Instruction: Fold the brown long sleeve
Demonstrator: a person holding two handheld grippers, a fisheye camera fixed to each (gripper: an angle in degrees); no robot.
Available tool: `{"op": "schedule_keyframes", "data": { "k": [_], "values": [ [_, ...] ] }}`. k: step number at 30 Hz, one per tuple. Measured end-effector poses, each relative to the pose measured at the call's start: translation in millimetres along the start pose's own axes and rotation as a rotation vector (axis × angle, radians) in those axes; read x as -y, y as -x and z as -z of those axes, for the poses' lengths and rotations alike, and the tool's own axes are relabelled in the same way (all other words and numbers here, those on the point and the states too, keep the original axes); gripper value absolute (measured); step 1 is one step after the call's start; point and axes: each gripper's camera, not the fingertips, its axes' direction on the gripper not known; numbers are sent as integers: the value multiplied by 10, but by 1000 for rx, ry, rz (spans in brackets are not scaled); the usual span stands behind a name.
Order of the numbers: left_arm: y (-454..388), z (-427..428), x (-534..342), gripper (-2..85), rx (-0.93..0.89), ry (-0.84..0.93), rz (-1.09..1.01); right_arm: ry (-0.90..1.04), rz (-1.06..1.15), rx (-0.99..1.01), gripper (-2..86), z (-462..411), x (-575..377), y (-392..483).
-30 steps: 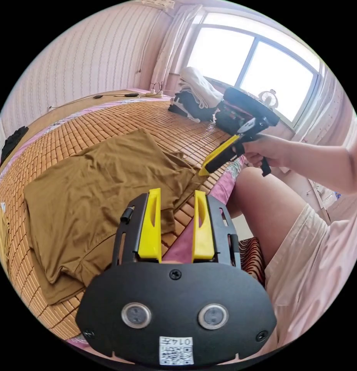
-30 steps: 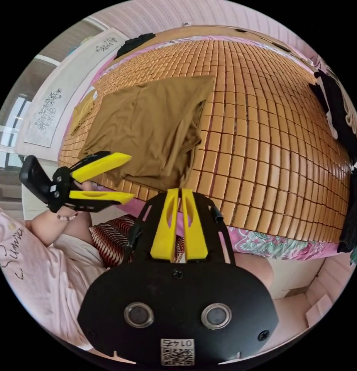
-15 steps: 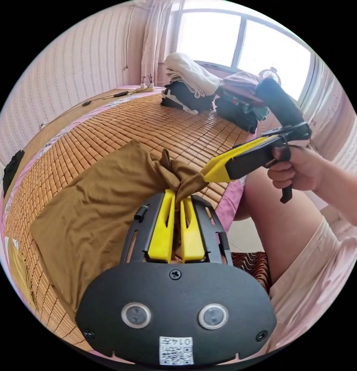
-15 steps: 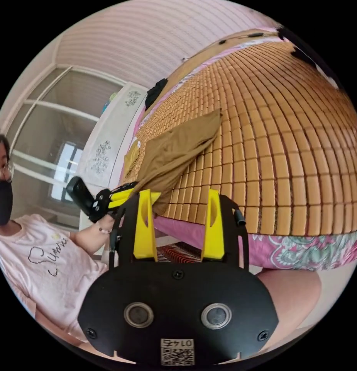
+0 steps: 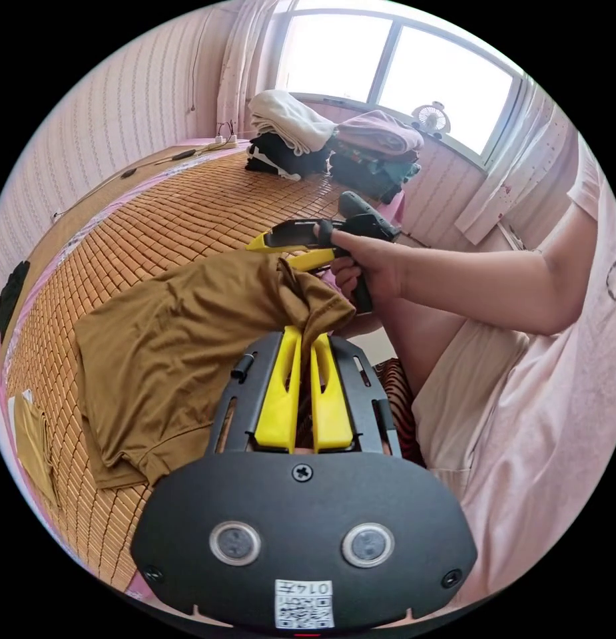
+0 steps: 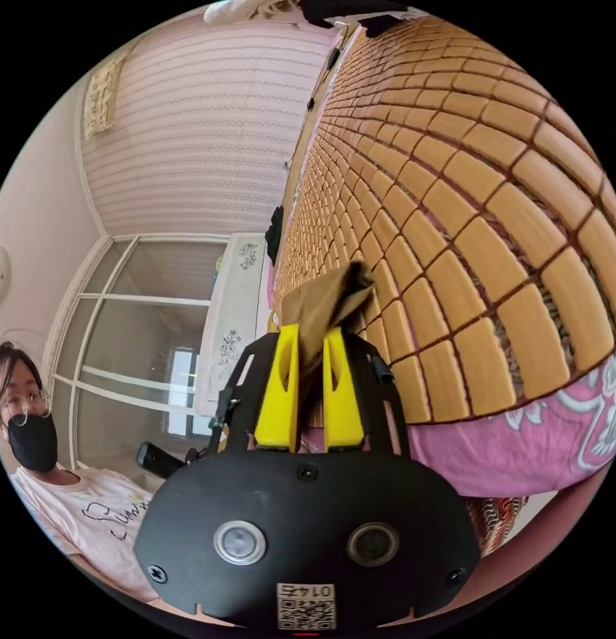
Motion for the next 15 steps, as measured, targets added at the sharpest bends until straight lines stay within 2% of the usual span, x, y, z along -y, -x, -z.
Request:
{"op": "schedule_keyframes", "data": {
  "k": [6,10,15],
  "values": [
    [-88,154,-19,-9,41,-22,-32,-74,53,-28,12,454,-75,146],
    [-218,174,51,-9,-13,-66,-67,-114,99,-34,7,820,-107,316],
    [-394,163,306,-9,-110,-161,-104,-181,218,-158,6,1370,-114,812]
  ]
}}
